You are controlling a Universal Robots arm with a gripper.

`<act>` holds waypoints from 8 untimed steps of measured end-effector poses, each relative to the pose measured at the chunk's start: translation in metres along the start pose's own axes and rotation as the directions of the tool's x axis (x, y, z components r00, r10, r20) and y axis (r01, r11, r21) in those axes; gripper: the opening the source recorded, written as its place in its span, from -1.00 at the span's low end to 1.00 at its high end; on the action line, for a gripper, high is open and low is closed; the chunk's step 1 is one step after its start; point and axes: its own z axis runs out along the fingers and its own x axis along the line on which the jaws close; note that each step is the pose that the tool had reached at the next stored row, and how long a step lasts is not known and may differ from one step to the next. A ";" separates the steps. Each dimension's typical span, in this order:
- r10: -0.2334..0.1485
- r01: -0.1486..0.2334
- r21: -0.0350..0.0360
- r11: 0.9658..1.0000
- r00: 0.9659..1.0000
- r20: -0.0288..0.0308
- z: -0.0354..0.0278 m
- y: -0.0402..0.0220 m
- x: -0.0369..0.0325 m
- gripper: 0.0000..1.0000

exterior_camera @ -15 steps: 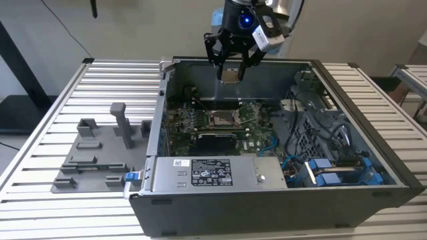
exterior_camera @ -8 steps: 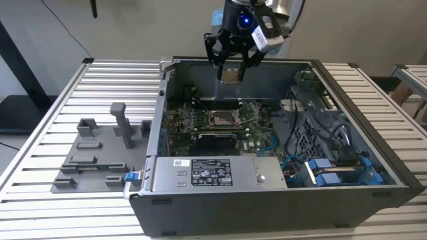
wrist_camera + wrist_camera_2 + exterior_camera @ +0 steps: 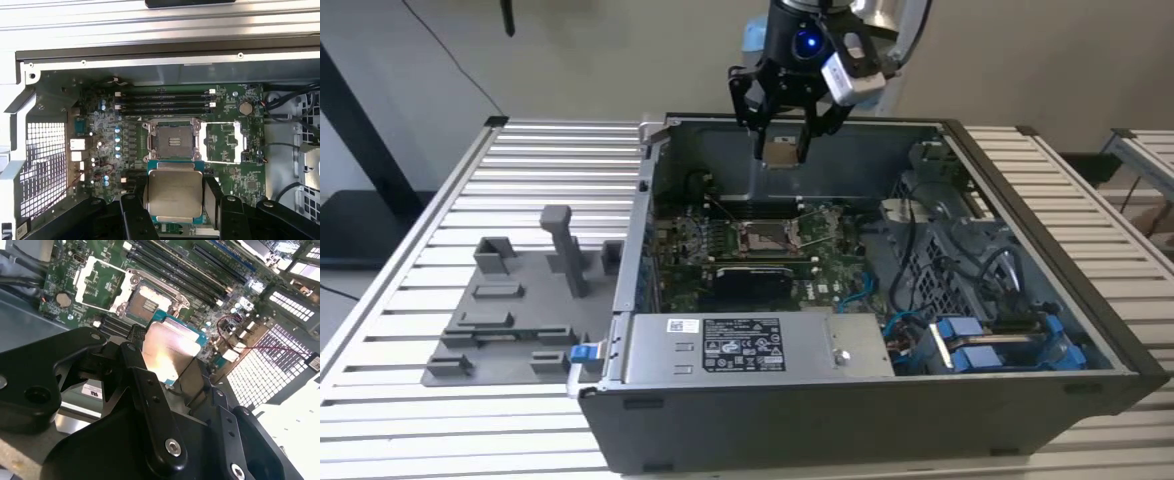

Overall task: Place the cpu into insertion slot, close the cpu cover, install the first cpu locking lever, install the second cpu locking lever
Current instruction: 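Place the cpu into insertion slot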

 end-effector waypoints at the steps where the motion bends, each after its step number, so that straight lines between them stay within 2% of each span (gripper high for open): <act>1: 0.002 -0.002 0.000 1.000 1.000 0.000 0.0001 0.0000 0.0000 0.09; 8: 0.015 -0.015 -0.001 1.000 1.000 0.001 0.0007 0.0000 0.0000 0.09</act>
